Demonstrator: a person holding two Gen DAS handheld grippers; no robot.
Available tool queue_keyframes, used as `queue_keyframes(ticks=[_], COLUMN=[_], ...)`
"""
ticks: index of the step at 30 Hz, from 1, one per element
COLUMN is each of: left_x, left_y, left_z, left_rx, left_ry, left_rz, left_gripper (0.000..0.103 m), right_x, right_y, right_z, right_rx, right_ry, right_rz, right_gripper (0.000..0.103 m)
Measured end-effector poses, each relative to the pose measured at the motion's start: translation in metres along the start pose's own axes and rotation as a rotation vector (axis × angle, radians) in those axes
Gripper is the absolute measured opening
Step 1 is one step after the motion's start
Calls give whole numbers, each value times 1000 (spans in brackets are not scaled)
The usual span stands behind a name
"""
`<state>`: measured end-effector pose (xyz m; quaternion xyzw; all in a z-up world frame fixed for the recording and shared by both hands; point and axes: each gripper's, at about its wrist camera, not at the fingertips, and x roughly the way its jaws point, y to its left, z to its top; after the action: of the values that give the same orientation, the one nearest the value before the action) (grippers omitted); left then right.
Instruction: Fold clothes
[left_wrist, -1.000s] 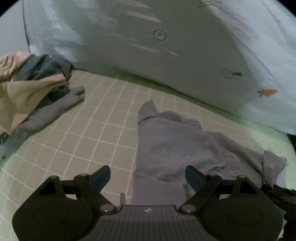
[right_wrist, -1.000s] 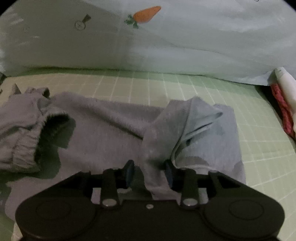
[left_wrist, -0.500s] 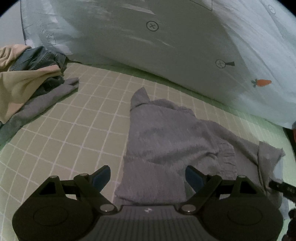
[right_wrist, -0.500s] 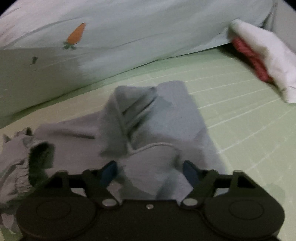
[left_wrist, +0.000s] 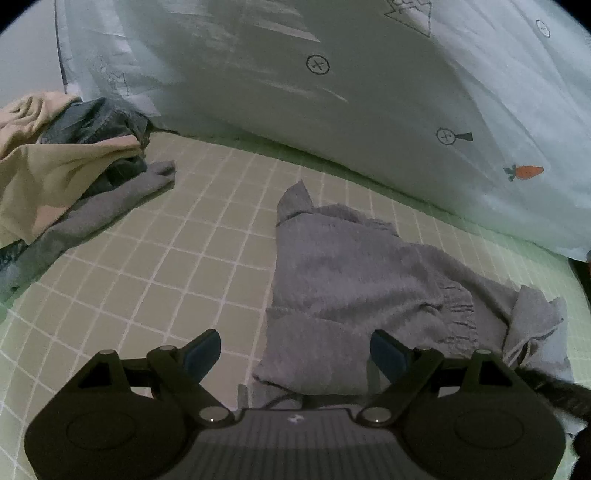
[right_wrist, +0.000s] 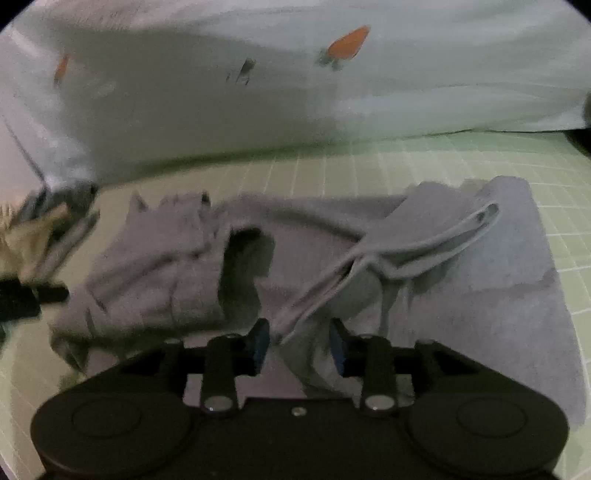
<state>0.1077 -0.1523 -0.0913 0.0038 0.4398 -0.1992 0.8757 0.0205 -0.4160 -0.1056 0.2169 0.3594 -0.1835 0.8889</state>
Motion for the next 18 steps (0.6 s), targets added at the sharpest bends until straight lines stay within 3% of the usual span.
queue_keyframes(ticks=[3,7,11,15,17,18], left_x=[4,15,29,46,53,57], left_y=[4,8,10,10,10,9], left_z=[4,10,16,25,30,33], left_rx=[-7,3,9,4,3,3], left_ry=[7,25,50,81,89,91], left_rz=[3,16,29,40,45,47], left_gripper=[89,89,89,89,89,89], right_x=[-13,-17,0,20,29,33], right_y=[-13,-45,-75,-91,-92,-92], right_z=[14,28,38,43,46,48], right_rx=[99,228,329,380,378,374], right_ry=[-71,-124,-79,-43,-36,-32], right_rz=[-12,-93,-180,-192,-185,-179], right_gripper=[56,74,75,75,69,61])
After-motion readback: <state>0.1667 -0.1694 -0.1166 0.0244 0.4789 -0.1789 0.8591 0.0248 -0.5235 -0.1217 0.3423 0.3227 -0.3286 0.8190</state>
